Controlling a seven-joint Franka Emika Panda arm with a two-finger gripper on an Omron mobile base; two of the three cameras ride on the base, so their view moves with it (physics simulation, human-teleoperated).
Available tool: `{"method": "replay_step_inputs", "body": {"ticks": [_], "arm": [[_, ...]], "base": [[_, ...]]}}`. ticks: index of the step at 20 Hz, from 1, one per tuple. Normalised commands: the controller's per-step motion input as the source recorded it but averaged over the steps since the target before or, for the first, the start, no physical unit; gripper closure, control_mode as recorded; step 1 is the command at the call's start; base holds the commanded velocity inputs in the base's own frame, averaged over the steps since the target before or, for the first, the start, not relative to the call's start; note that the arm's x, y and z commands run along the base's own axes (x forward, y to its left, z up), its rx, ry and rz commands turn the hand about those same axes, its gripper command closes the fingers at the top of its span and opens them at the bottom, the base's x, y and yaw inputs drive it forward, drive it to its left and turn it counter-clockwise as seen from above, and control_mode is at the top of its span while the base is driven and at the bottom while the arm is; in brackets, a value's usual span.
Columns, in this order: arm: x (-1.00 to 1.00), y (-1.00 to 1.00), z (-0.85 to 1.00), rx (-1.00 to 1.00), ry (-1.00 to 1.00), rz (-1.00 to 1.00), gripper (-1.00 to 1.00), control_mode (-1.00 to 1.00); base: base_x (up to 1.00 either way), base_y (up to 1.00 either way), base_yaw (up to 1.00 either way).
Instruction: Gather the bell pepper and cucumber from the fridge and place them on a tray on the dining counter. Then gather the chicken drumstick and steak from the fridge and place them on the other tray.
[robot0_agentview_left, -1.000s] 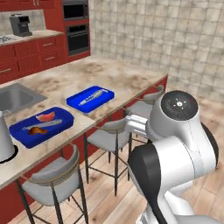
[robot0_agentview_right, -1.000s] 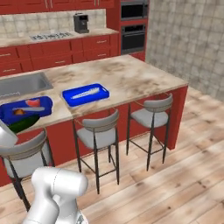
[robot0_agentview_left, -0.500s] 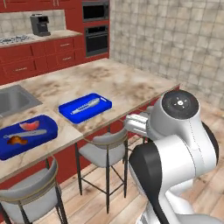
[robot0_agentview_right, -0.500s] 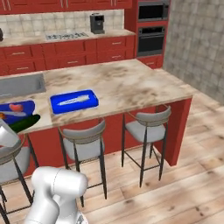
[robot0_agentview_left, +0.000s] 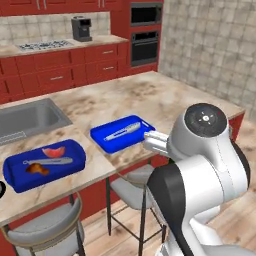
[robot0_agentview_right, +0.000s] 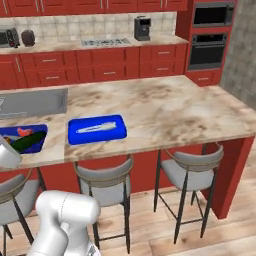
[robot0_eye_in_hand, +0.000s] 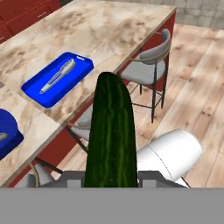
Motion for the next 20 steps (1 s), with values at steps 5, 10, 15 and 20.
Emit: {"method": "replay_step_inputs", "body": {"ticks": [5, 10, 15, 20], "arm": [[0.00, 0.00, 0.00, 0.00, 0.00, 0.00, 1.00, 1.00], [0.00, 0.00, 0.00, 0.00, 0.00, 0.00, 1.00, 1.00], [0.00, 0.00, 0.00, 0.00, 0.00, 0.00, 1.00, 1.00], [0.00, 0.00, 0.00, 0.00, 0.00, 0.00, 1.00, 1.00]], "base": [[0.75, -0.08, 0.31], [0.66, -0.27, 0.35], [0.53, -0.40, 0.34], [0.52, -0.46, 0.30]]}}
